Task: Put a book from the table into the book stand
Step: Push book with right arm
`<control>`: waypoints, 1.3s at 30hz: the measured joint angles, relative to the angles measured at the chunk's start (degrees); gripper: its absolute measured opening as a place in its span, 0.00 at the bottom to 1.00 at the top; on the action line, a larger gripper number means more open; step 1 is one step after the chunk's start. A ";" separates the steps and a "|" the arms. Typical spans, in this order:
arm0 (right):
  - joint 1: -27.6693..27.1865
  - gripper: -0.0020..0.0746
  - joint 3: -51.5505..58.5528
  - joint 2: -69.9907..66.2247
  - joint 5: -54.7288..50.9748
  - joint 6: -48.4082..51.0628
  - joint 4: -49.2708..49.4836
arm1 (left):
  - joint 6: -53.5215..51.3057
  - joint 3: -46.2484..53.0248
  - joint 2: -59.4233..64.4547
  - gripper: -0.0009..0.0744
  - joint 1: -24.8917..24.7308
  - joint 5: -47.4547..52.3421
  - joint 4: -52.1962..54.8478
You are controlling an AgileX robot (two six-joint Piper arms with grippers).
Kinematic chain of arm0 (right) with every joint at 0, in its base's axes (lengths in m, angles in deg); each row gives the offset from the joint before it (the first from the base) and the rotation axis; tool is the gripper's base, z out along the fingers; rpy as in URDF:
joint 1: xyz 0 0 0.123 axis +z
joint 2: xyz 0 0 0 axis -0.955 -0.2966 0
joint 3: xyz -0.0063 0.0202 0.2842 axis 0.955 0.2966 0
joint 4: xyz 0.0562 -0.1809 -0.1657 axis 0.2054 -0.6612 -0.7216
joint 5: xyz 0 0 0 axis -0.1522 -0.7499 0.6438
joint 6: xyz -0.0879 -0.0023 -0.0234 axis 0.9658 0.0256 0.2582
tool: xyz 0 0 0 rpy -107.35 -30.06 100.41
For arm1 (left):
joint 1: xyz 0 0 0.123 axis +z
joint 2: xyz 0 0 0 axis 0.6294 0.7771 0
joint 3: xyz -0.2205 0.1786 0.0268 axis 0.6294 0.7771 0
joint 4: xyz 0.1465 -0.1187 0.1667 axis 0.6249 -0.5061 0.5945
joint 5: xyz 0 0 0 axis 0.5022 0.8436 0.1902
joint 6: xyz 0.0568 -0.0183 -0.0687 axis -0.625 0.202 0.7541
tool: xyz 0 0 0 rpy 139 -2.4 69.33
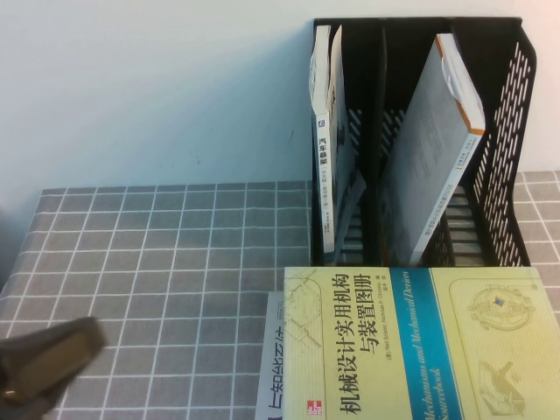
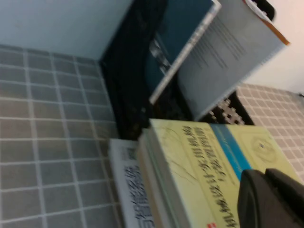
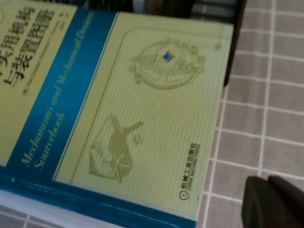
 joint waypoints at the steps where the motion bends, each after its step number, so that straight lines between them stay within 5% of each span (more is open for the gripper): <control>1: 0.00 0.02 0.00 -2.30 0.35 1.12 0.99 | -2.30 0.00 1.75 0.01 0.00 1.07 -3.02; 7: 0.00 0.02 0.00 -16.73 5.04 5.15 2.60 | -13.03 0.00 12.17 0.01 0.00 5.59 -17.80; 17: -0.04 0.02 -0.08 -32.38 9.46 16.68 15.70 | -21.22 0.00 25.98 0.03 0.00 5.02 -25.86; 20: -0.14 0.02 -0.08 -33.65 10.21 20.70 21.07 | -21.45 0.00 28.87 0.13 0.00 5.02 -28.10; 28: -0.14 0.02 -0.08 -34.29 9.59 23.16 25.14 | -21.52 0.00 34.00 0.66 0.00 8.19 -35.77; 39: 7.75 0.02 -0.08 -34.57 11.29 23.11 27.06 | -26.17 0.00 42.85 0.73 0.00 13.23 -41.59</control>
